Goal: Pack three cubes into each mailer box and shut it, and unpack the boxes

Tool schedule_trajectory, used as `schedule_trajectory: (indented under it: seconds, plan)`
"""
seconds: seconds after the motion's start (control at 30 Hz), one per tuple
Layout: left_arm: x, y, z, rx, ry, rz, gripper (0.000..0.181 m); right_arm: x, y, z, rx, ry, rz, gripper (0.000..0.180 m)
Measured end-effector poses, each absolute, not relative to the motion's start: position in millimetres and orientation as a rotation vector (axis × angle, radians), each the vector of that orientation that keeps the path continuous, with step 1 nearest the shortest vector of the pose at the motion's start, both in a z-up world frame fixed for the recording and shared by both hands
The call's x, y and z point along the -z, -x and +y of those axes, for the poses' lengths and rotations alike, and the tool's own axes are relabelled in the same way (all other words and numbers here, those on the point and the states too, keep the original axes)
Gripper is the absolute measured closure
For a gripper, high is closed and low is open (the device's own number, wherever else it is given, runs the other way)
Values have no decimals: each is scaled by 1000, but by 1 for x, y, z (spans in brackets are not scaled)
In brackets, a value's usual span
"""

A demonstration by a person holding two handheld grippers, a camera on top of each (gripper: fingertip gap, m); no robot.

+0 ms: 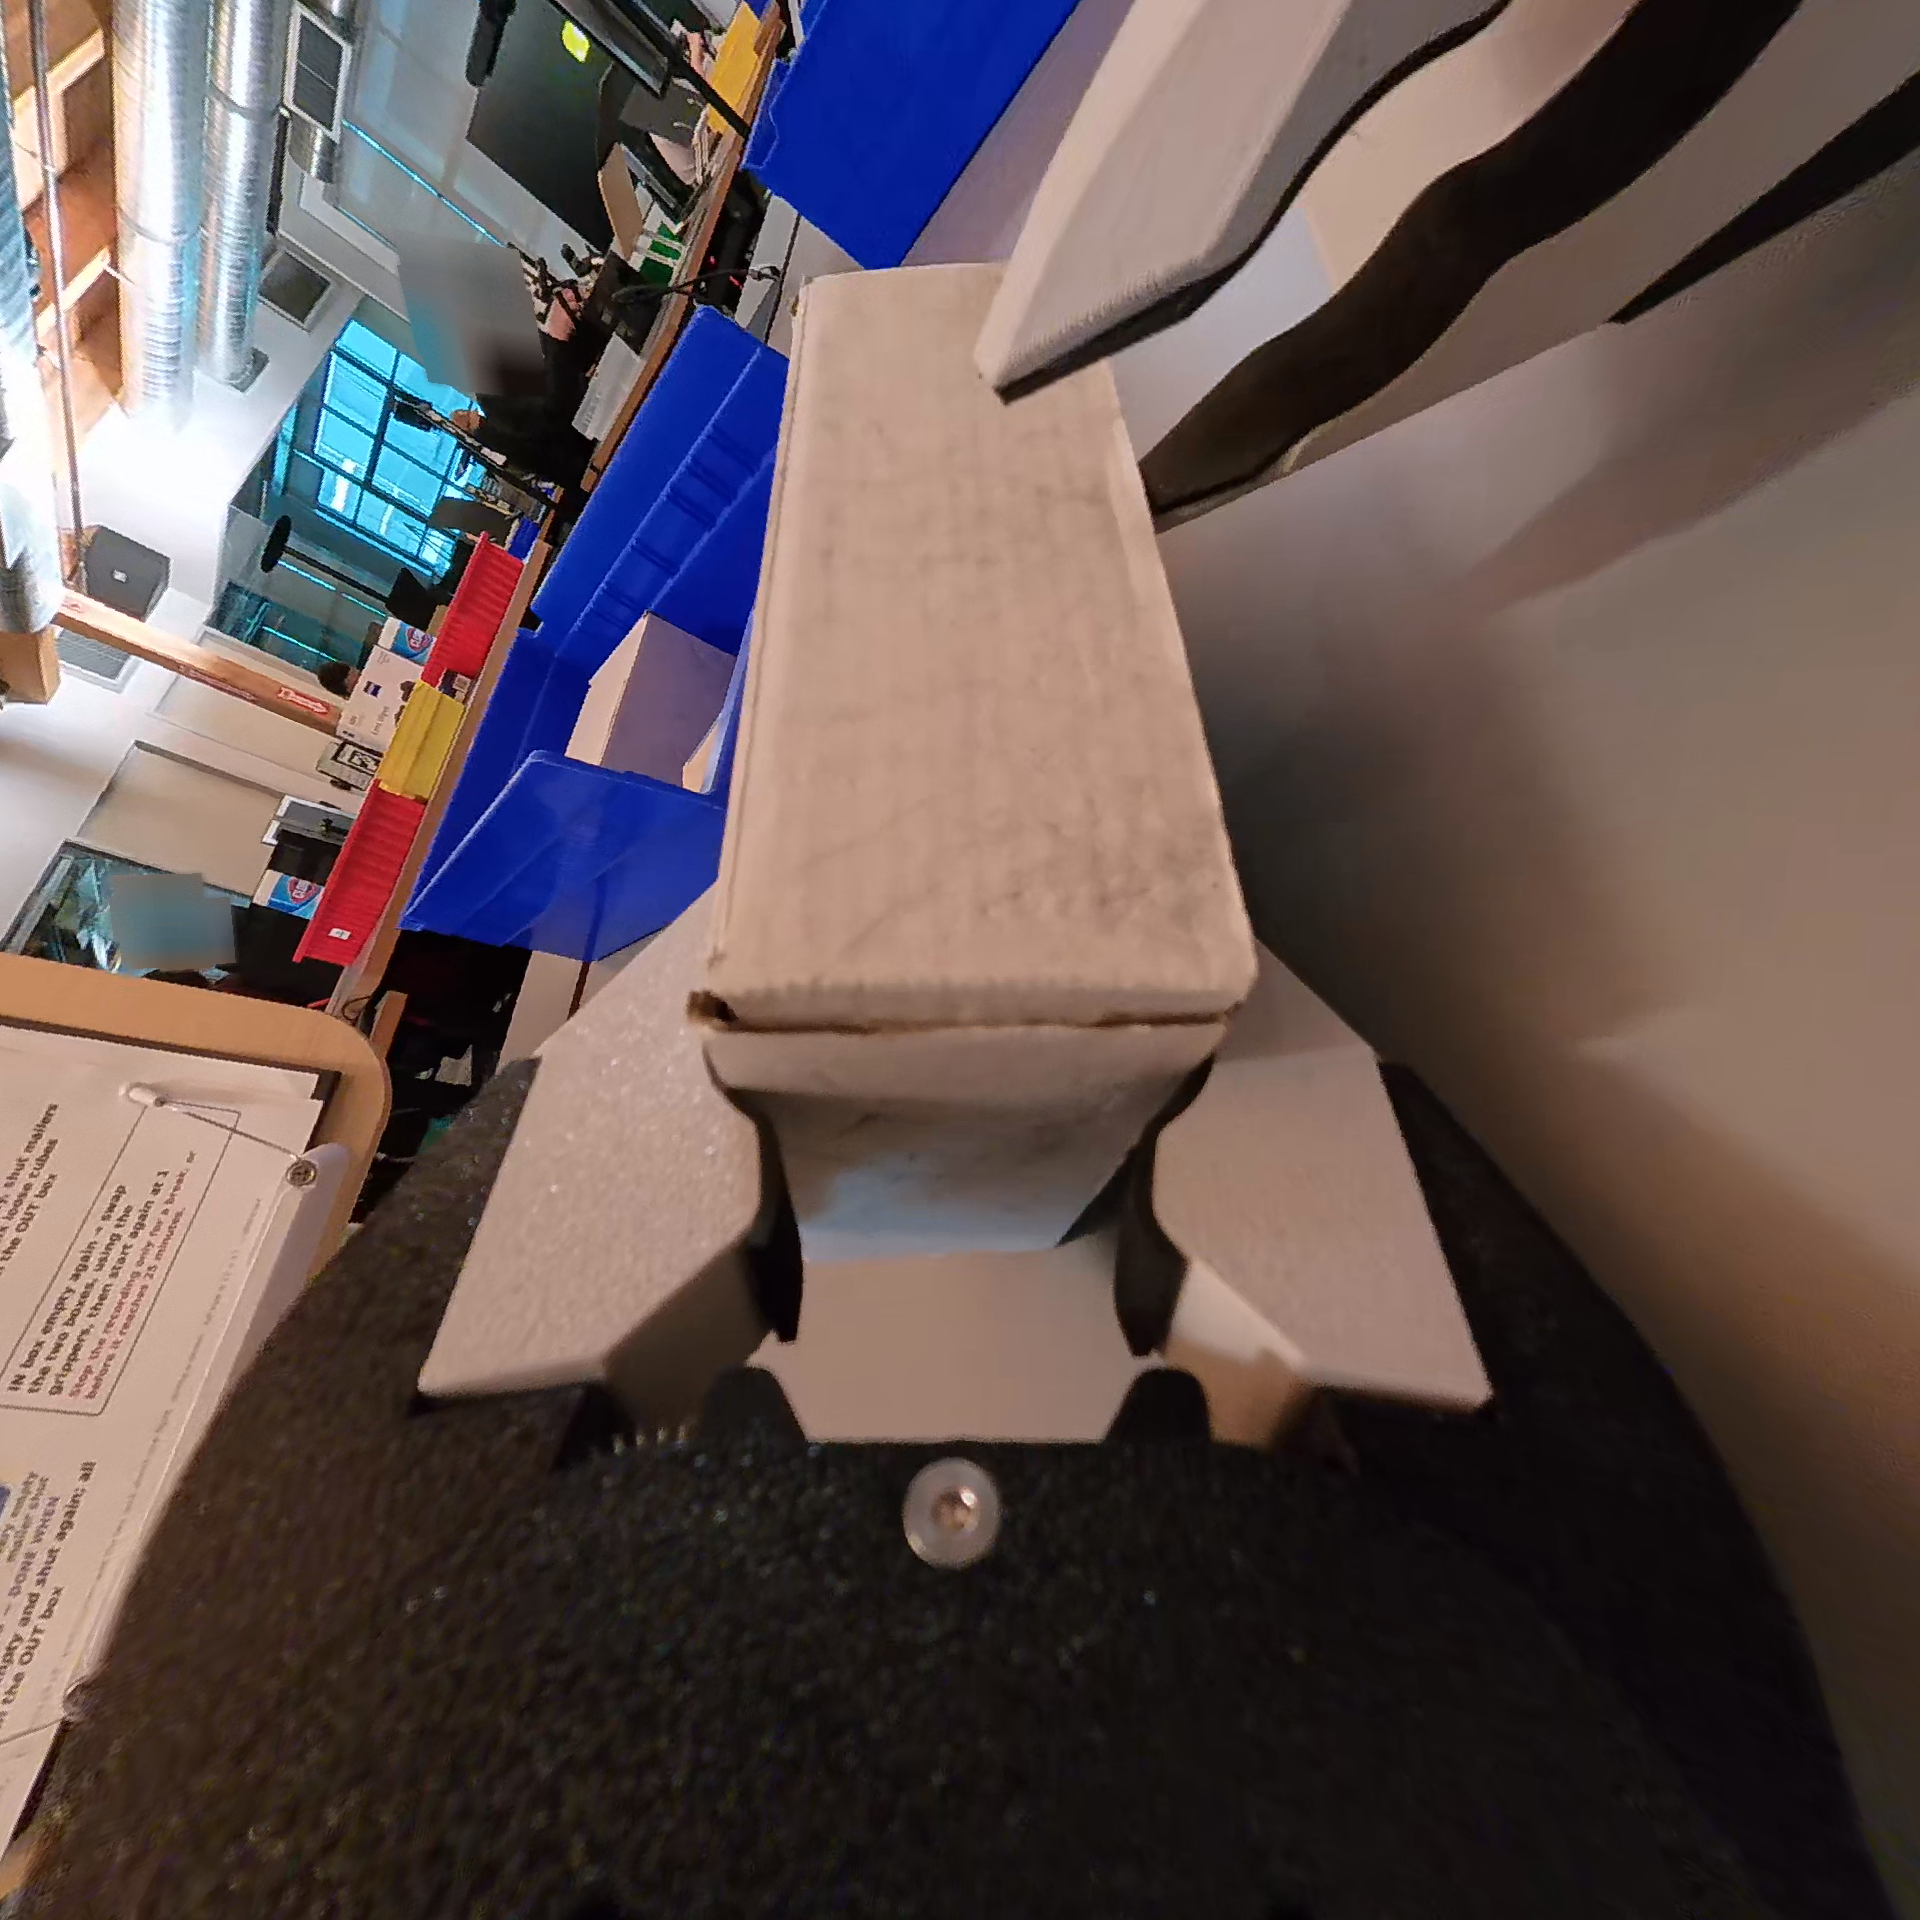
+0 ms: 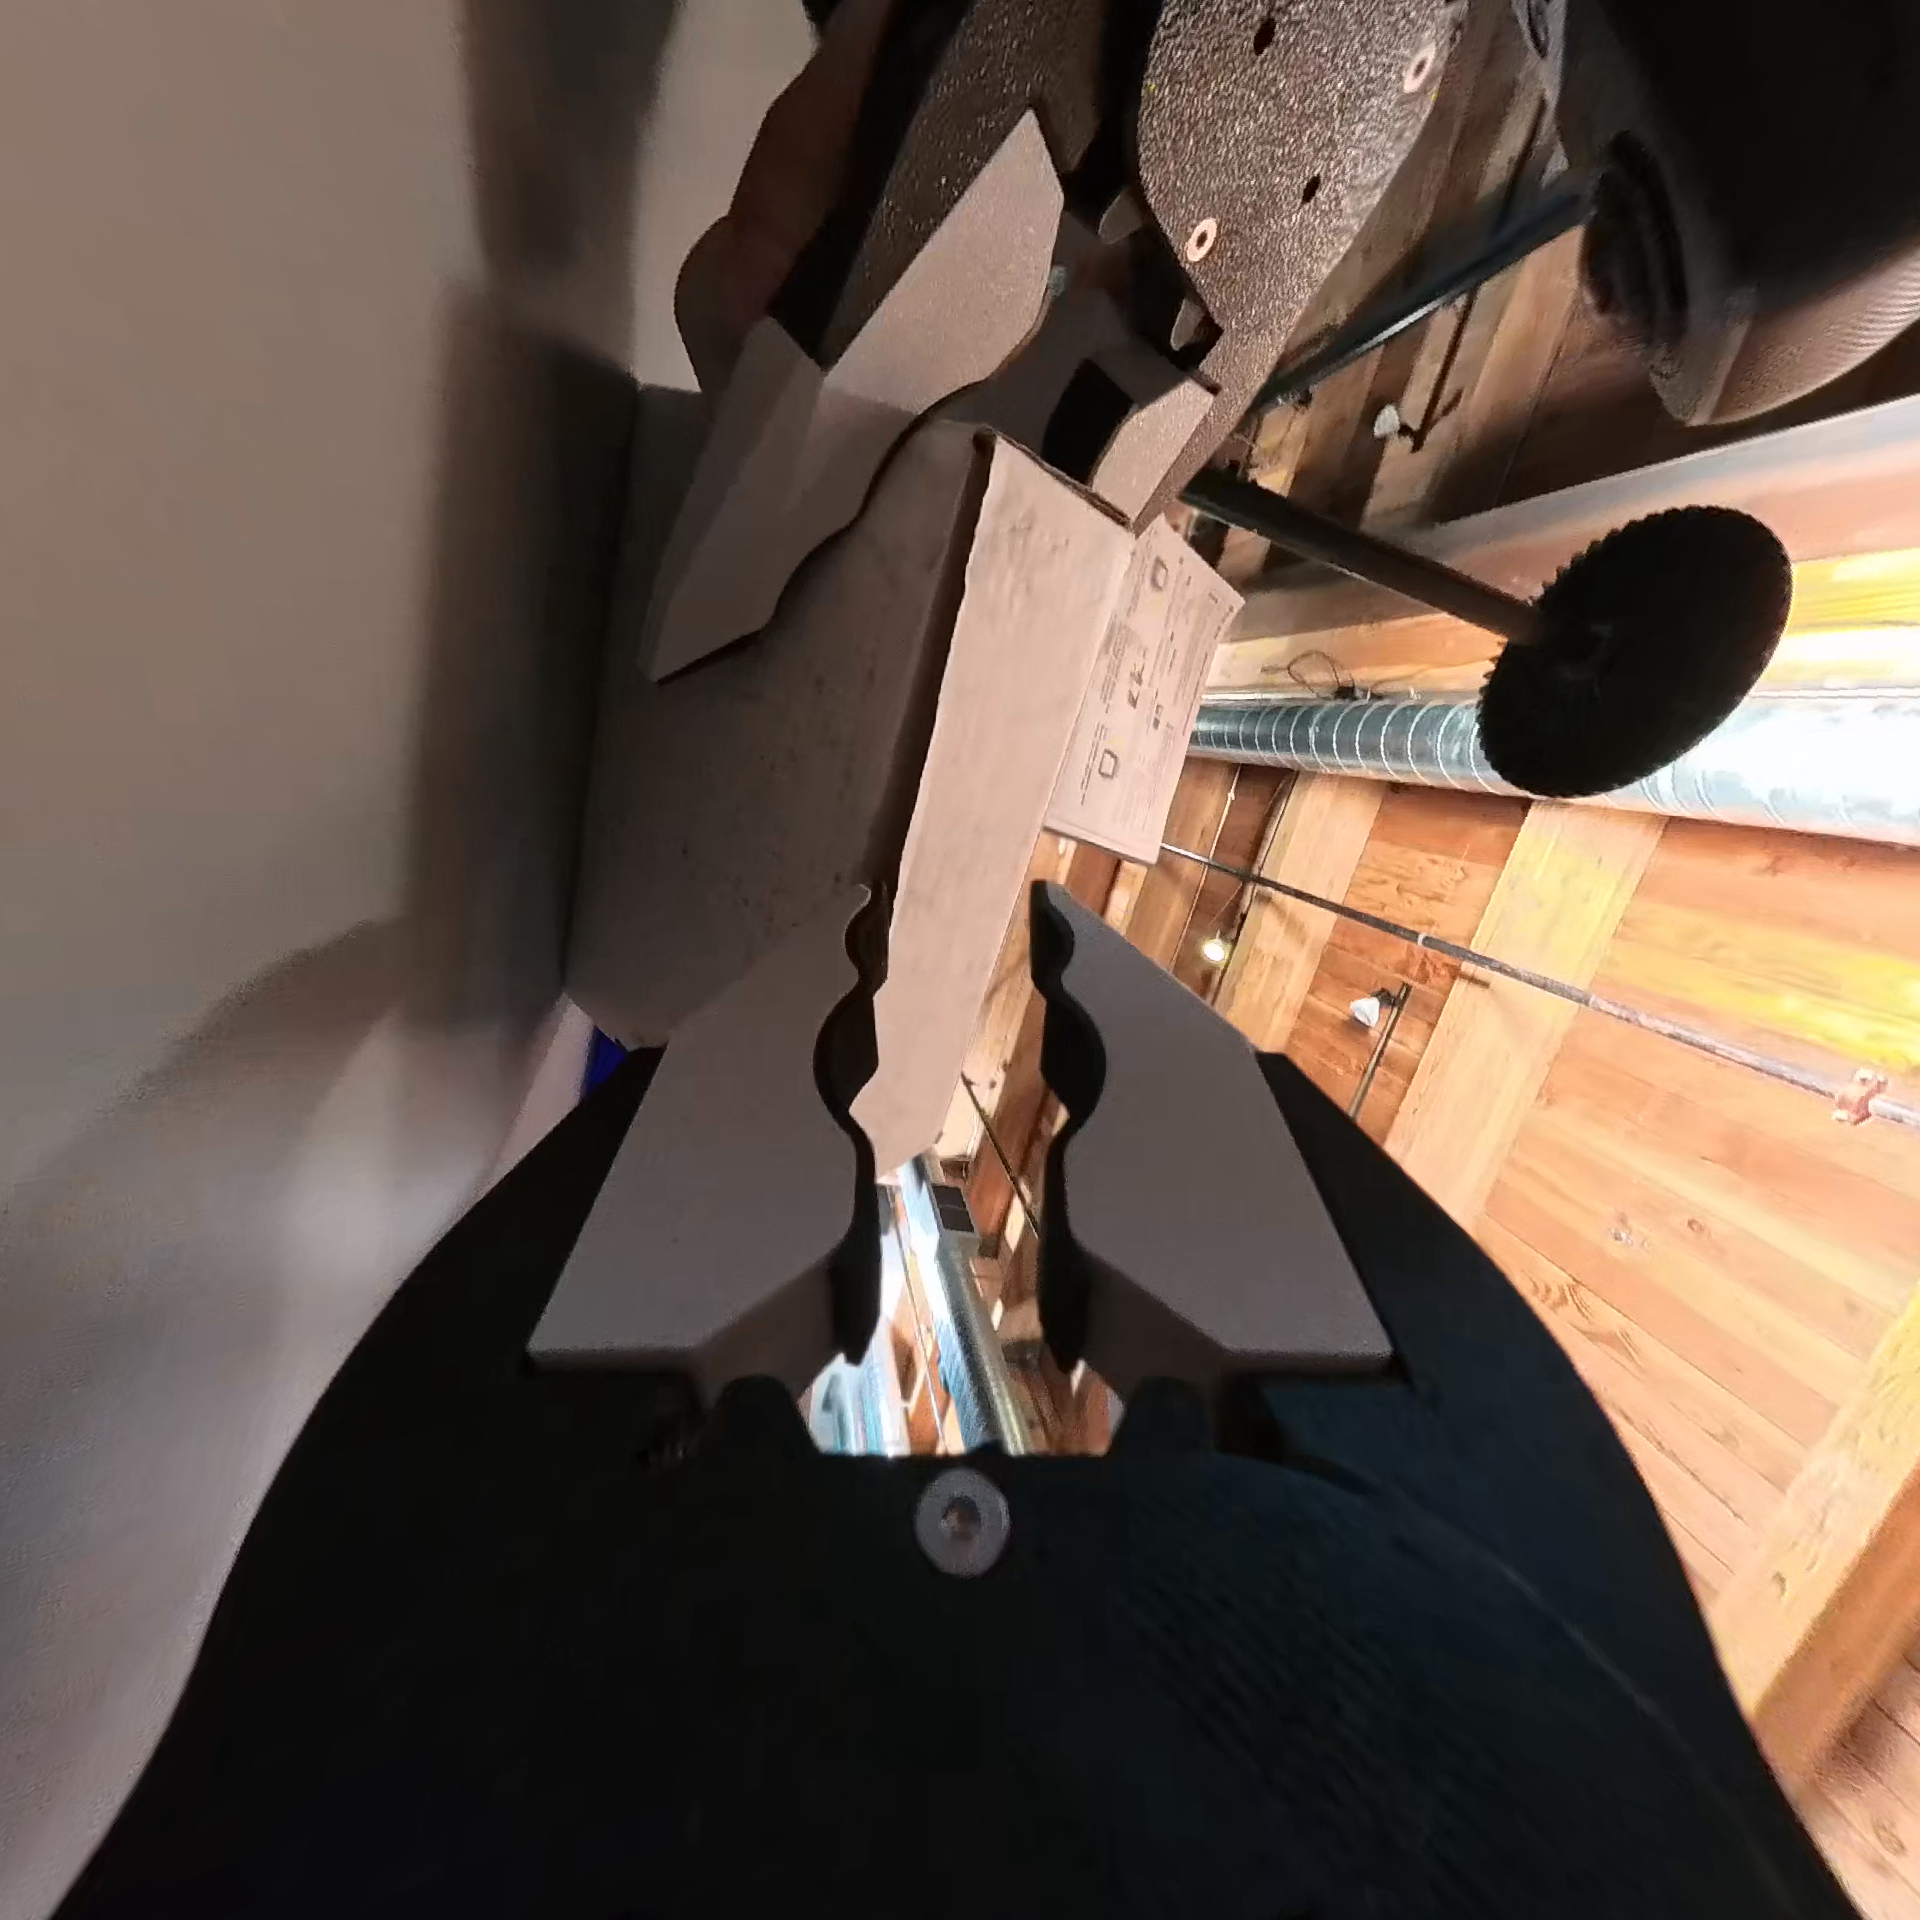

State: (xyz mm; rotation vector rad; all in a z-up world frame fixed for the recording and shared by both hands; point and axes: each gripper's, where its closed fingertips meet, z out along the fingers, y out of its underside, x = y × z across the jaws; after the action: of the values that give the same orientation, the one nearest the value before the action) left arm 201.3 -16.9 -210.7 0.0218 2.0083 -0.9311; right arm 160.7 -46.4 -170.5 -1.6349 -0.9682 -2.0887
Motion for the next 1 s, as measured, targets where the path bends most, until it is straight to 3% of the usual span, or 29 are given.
schedule_trajectory:
  seconds: [0.17, 0.63, 0.73, 1.0]
  plan:
    - [210, -203, -16, 950, -2, 2021, 109, 179, -167, -46, 2048, 1654, -1072, 176]
    - [209, -204, -14, 957, 56, 2021, 109, 165, -169, -47, 1952, 1753, -788, 179]
    - [213, -201, -18, 896, -46, 1995, 109, 171, -168, -46, 2029, 1699, -908, 165]
    - [214, -202, -16, 852, -66, 1988, 109, 149, -164, -51, 1780, 1848, -732, 180]
